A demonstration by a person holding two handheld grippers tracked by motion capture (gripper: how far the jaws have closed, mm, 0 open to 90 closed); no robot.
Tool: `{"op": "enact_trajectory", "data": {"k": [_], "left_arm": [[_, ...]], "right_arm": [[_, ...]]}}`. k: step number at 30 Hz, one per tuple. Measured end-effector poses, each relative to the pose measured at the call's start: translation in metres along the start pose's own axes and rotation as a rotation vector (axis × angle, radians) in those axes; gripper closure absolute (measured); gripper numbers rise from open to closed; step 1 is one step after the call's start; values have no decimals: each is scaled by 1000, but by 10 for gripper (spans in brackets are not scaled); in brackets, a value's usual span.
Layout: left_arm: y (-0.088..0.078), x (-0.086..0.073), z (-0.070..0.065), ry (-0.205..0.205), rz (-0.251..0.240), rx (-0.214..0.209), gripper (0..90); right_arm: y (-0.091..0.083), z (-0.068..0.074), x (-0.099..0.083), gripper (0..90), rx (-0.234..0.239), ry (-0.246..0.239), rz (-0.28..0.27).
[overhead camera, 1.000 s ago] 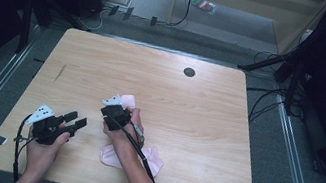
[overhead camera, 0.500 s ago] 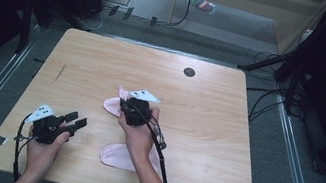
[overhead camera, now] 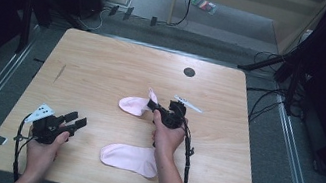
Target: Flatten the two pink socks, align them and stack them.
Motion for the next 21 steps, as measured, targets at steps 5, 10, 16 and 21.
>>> {"op": "enact_trajectory", "data": {"k": [5,10,16,21], "left_arm": [[0,0,-1,10,7,6,469],[2,2,-3,34,18,3,460],[11,13,-11,49,20,-23,478],[38,22,-25,104,48,-57,514]], "right_arm": [[-18,-31,-1,679,-89,61,-18],[-33,-51,4,486,-222,-28,-24],[-55,-65,21,513,-314,-148,-77],[-60,-67,24,630,-303,-299,-51]]}}
Point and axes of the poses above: each handheld gripper's, and its own axes: y roughly forward along the jaws, x roughly out of its top, z roughly to its left, the point moved 2 cm from there along y, roughly forward along the jaws, and after that the axes turned 12 degrees about -z, right-handed, at the moved point
